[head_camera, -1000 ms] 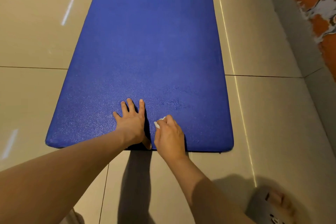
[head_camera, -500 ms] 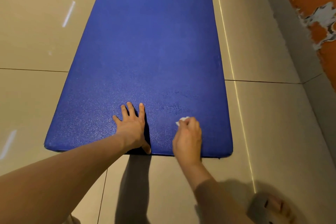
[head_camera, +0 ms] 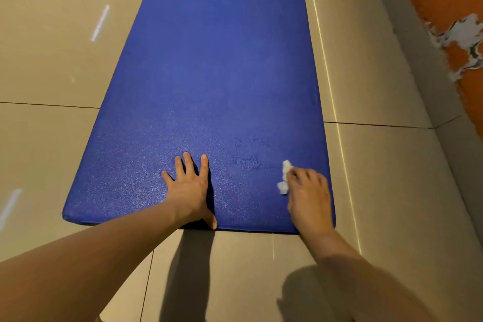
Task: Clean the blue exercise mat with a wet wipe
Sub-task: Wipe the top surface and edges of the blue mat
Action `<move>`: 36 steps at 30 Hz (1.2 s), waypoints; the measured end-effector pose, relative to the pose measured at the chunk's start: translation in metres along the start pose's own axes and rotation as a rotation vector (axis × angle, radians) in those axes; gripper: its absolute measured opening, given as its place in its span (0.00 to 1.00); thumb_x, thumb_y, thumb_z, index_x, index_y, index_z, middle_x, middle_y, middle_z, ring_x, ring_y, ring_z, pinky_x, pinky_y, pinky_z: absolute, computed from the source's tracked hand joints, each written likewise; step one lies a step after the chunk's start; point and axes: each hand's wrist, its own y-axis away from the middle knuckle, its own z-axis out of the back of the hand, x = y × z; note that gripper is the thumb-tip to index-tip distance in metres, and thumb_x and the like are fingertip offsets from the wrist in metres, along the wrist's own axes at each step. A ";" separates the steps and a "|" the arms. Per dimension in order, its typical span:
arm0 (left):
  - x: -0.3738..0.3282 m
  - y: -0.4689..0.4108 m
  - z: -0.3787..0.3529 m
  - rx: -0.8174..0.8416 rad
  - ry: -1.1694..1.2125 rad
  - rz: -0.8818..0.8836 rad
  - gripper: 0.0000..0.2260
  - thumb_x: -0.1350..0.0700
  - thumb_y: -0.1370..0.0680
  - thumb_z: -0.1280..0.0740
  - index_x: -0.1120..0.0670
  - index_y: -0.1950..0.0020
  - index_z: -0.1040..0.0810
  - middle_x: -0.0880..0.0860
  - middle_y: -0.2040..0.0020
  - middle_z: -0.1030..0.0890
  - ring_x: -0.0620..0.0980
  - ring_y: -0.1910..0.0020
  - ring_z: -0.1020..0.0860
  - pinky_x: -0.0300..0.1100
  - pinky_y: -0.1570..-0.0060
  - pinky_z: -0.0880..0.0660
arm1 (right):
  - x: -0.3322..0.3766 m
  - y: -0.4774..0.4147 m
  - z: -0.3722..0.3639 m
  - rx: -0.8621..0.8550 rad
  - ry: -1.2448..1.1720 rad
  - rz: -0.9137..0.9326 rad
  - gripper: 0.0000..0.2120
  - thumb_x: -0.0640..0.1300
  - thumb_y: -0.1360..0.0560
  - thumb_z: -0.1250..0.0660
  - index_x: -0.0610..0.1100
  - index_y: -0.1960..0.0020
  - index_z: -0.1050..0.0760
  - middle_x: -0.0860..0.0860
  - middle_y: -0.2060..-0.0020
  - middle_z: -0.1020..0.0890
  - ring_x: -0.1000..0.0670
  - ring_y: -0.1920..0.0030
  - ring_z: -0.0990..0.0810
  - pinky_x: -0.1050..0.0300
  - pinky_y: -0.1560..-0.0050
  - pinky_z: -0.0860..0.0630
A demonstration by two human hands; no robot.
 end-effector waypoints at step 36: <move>0.000 0.001 -0.002 -0.030 -0.020 0.005 0.71 0.30 0.40 0.21 0.53 0.19 0.70 0.66 0.20 0.64 0.69 0.20 0.63 0.74 0.26 0.50 | 0.138 -0.026 -0.017 0.115 -0.092 0.420 0.29 0.48 0.16 0.43 0.35 0.20 0.42 0.39 0.21 0.39 0.42 0.20 0.42 0.50 0.20 0.56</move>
